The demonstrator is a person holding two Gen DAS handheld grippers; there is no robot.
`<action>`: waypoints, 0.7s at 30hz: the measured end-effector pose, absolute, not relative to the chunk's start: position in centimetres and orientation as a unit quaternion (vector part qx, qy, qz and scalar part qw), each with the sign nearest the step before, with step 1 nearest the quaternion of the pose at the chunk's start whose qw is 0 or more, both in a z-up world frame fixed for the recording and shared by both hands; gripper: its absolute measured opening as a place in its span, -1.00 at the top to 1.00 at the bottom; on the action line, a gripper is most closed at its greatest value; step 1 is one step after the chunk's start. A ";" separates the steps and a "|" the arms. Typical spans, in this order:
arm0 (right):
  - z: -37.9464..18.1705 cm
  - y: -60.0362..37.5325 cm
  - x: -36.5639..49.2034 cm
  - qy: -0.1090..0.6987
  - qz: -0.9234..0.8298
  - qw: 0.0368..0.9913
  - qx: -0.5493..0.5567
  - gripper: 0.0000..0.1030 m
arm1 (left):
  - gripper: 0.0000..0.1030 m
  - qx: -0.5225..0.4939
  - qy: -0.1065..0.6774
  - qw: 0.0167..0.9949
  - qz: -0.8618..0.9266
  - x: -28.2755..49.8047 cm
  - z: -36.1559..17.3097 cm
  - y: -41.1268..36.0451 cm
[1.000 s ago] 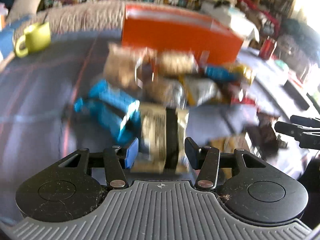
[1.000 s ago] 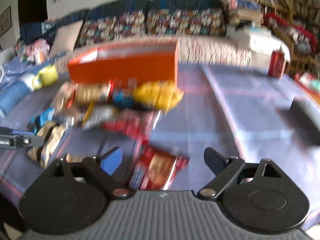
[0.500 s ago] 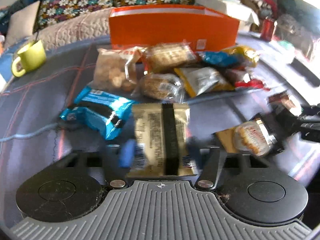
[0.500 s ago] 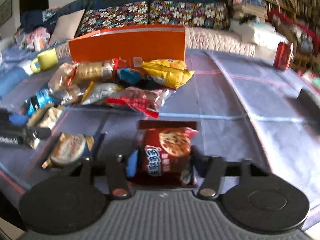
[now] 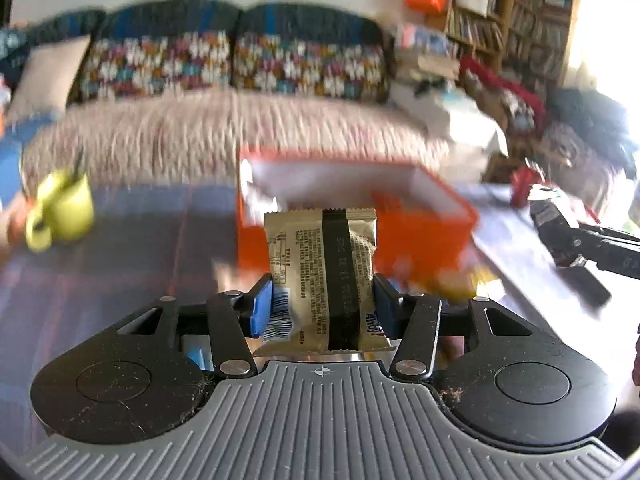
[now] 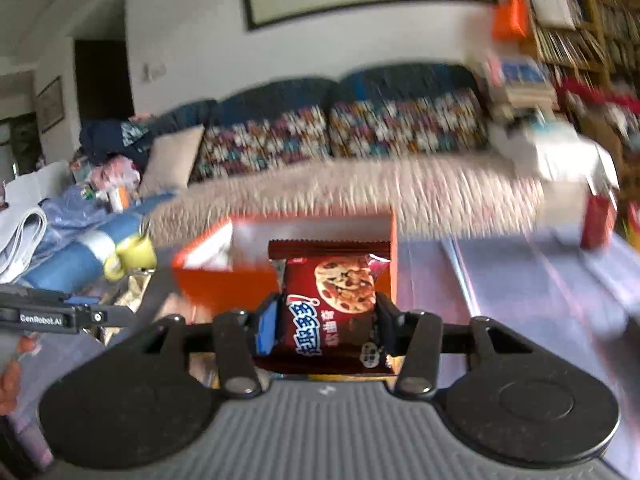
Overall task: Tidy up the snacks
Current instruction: 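Drop the gold-black packet and red cookie packet into the orange box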
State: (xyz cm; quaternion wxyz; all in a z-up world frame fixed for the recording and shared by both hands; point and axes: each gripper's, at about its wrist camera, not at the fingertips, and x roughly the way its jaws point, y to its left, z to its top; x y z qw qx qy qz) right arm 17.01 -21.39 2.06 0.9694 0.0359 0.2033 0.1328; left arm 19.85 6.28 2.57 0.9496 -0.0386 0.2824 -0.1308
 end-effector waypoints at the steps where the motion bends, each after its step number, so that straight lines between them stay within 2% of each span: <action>1: 2.6 -21.0 18.9 0.197 0.137 0.970 0.028 0.01 | 0.73 -0.040 0.276 0.951 -0.131 21.3 3.3 6.2; 7: 2.6 -18.2 29.7 0.211 0.158 0.965 -0.006 0.00 | 0.73 -0.042 0.264 0.954 -0.134 31.2 4.6 4.5; 11: 0.4 -17.2 34.6 0.240 0.169 0.956 -0.011 0.00 | 0.72 -0.048 0.286 0.947 -0.136 36.6 2.4 3.1; 15: -1.6 -16.7 36.3 0.253 0.172 0.952 -0.011 -0.04 | 0.66 -0.063 0.316 0.936 -0.141 38.9 0.0 2.6; 17: -1.4 -17.2 35.7 0.245 0.173 0.954 0.000 -0.21 | 0.49 -0.066 0.315 0.936 -0.142 38.1 -0.1 2.8; 21: 0.8 -18.6 32.3 0.209 0.168 0.963 0.018 -0.51 | 0.31 -0.056 0.281 0.948 -0.136 33.2 1.8 3.7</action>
